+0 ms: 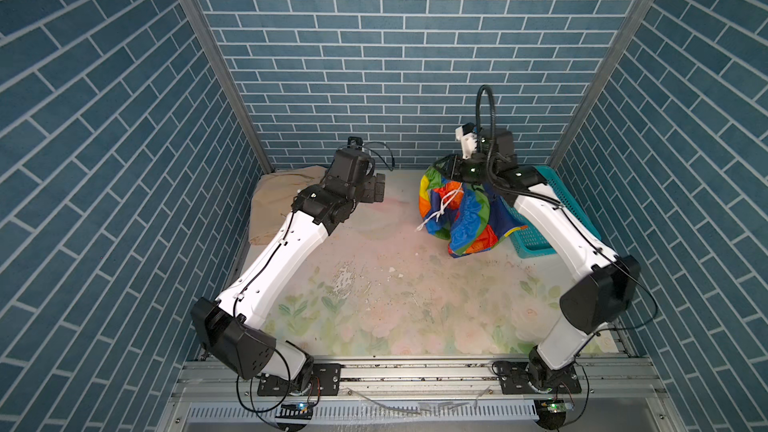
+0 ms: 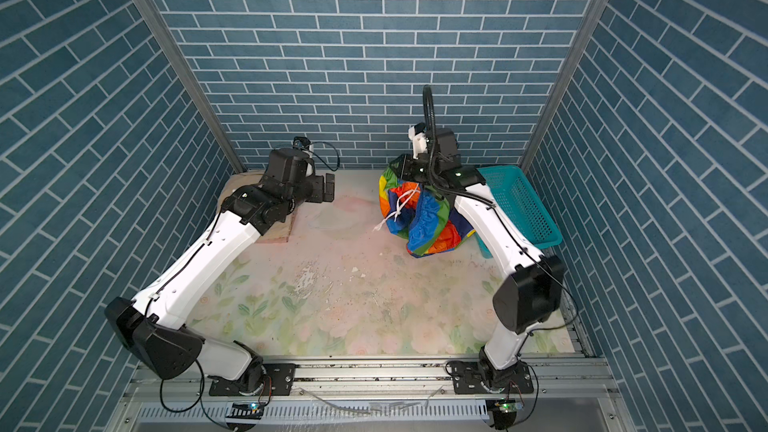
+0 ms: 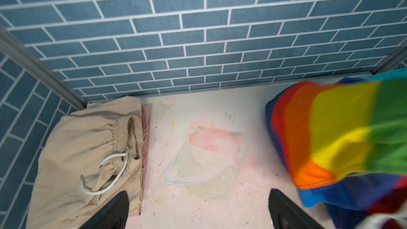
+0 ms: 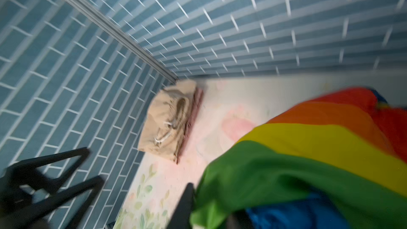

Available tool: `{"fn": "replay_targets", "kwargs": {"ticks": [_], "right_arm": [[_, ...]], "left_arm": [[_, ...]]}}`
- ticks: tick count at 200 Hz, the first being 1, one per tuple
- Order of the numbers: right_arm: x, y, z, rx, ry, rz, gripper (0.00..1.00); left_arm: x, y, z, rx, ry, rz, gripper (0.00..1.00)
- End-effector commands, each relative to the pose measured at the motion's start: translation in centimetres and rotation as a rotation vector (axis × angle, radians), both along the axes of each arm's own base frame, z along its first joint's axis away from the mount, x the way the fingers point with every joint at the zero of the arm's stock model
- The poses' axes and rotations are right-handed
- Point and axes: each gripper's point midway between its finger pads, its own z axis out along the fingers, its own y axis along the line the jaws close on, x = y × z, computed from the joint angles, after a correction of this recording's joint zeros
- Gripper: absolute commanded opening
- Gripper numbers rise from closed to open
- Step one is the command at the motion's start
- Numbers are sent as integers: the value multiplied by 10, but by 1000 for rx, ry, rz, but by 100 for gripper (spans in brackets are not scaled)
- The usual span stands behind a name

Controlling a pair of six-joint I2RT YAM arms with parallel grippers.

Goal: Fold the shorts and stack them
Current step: 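Pull the rainbow shorts out of the basket onto the table with the right gripper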

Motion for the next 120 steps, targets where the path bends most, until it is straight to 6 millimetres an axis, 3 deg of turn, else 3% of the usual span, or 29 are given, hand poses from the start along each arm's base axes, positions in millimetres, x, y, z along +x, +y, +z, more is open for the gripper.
{"fn": "replay_targets", "kwargs": {"ticks": [1,31,54,93,120], "right_arm": [[-28,8,-60,-42,206,48,57],[-47,-12,-52,-89,152,31,86],[-65,-42,-61,-176,133,-36,98],[-94,-95,-104,-259,184,-184,99],[-110,-137,-134,-252,235,-307,99]], "left_arm": [[-4,-1,-33,-63,82,-5,100],[-13,-10,-64,-98,161,-44,100],[-19,-22,-83,-156,208,-74,100],[-29,-49,-100,-186,256,-121,100],[-39,-82,-104,-179,283,-196,100]]}}
